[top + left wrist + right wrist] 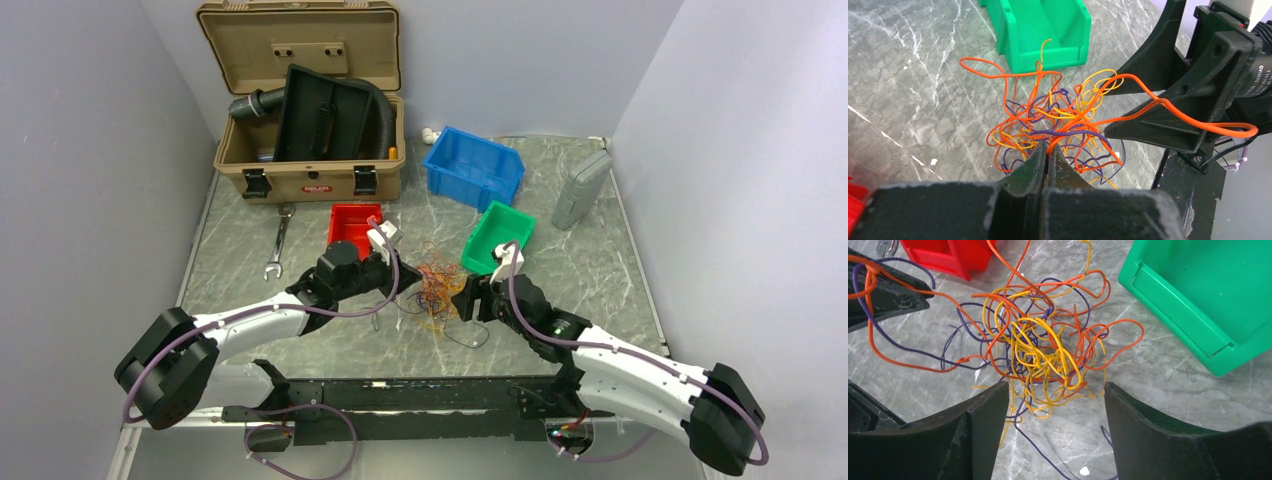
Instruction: Untangle the cables
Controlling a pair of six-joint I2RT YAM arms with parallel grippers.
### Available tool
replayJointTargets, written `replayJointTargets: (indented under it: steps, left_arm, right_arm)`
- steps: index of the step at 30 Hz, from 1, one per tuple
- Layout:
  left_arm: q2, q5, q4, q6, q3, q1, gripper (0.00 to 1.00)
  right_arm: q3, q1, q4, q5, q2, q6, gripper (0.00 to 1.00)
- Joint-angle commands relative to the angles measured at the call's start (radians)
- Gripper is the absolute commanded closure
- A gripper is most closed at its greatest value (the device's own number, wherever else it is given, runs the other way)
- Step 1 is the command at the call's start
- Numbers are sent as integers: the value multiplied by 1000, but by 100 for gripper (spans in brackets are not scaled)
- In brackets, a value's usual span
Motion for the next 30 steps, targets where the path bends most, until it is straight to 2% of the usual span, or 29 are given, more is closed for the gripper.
replayJointTargets:
  steps: [1,4,7,9,10,13,15,20,23,28,30]
  left_arm:
    - [-5,27,34,-7,0,7,100]
    - [-6,27,33,-8,0,10,100]
    - [-5,31,39,-10,-3,11,100]
    - [0,39,45,-12,-2,11,100]
    - [3,41,46,-13,-1,12,100]
    - [9,49,47,-13,2,14,100]
    - [6,46,48,-13,0,13,100]
    - [2,54,48,-15,-2,15,100]
    - [-8,49,45,-12,-7,14,100]
    - [-22,38,37,-8,-12,14,100]
    - [-23,36,34,-8,-11,15,100]
  right_arm:
    - [68,-2,144,37,51,-35,33]
    - [78,-4,120,105,57,-14,49]
    - [65,-4,106,163,-2,-10,53]
    - [54,-7,125,156,-50,-32,52]
    - [55,-11,135,137,-64,-46,48]
    - [95,-18,109,74,-39,-80,21]
    - [129,-19,71,66,8,-85,16]
    - [139,-23,41,90,67,-64,22]
    - [122,-31,65,57,69,-56,30]
    - [97,-35,104,21,82,-41,33]
    - [94,-38,110,15,95,-37,38]
